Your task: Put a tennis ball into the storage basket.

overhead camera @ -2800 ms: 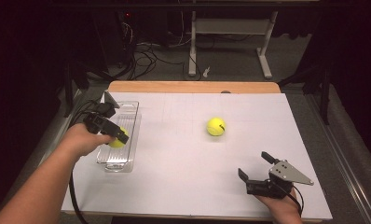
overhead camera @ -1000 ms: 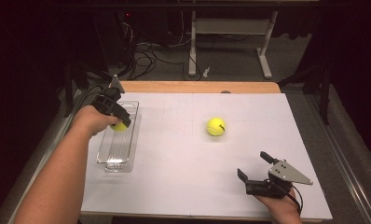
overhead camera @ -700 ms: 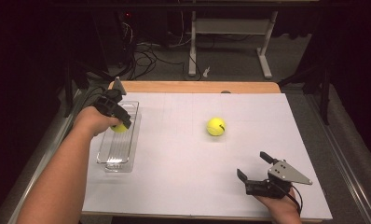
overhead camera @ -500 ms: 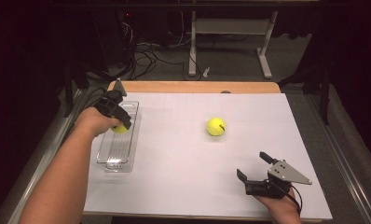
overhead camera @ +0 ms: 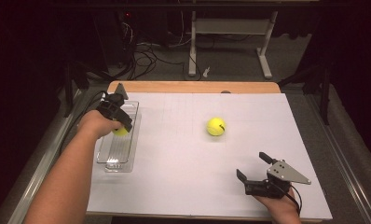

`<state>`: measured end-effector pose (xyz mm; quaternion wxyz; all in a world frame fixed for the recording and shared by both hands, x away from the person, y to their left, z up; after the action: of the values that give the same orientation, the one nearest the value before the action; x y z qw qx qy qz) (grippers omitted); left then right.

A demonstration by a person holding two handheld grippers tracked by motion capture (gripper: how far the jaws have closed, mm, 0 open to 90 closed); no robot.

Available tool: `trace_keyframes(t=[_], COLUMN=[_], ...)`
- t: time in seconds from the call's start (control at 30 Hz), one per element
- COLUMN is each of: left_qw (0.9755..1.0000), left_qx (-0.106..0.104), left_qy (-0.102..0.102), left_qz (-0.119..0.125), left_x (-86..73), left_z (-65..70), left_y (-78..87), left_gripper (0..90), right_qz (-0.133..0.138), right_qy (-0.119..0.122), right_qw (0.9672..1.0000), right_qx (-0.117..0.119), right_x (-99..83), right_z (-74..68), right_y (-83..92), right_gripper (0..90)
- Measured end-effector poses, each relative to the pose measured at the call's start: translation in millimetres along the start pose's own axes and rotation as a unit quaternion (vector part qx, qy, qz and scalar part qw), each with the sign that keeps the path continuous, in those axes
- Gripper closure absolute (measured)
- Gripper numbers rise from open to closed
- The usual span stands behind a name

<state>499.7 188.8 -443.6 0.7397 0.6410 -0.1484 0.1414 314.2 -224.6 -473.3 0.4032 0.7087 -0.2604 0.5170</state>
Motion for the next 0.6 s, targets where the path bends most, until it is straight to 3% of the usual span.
trace_keyframes(t=[0.5, 0.53, 0.6], left_qw=[0.9999, 0.9999, 0.9998], left_qx=[-0.009, -0.009, -0.018], left_qy=[0.005, 0.005, 0.008], left_qz=[0.009, 0.009, 0.009], left_x=[3.5, 3.5, 4.4], left_z=[1.9, 1.9, 3.2], left_y=[4.6, 4.6, 8.6], left_gripper=[26.0, 23.6, 3.8], right_qz=[-0.001, -0.001, -0.001], right_qy=[0.002, 0.002, 0.004], right_qw=[1.0, 1.0, 1.0], right_qx=[0.001, 0.001, 0.002], right_x=[0.1, 0.1, 0.2], right_z=[-1.0, -1.0, -1.8], right_y=[-0.6, -0.6, -0.5], right_gripper=[0.3, 0.3, 0.3])
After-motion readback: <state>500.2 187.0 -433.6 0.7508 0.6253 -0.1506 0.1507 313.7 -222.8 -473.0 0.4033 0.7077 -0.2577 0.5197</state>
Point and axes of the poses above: each handheld gripper's, and its own axes: y roughly backward along the jaws, x roughly out of its top, z roughly to its right, the point moved 6 cm from there along -y, roughly forward along the jaws, and after that the axes turned 10 degrees about -y, right-handed, at the moved point
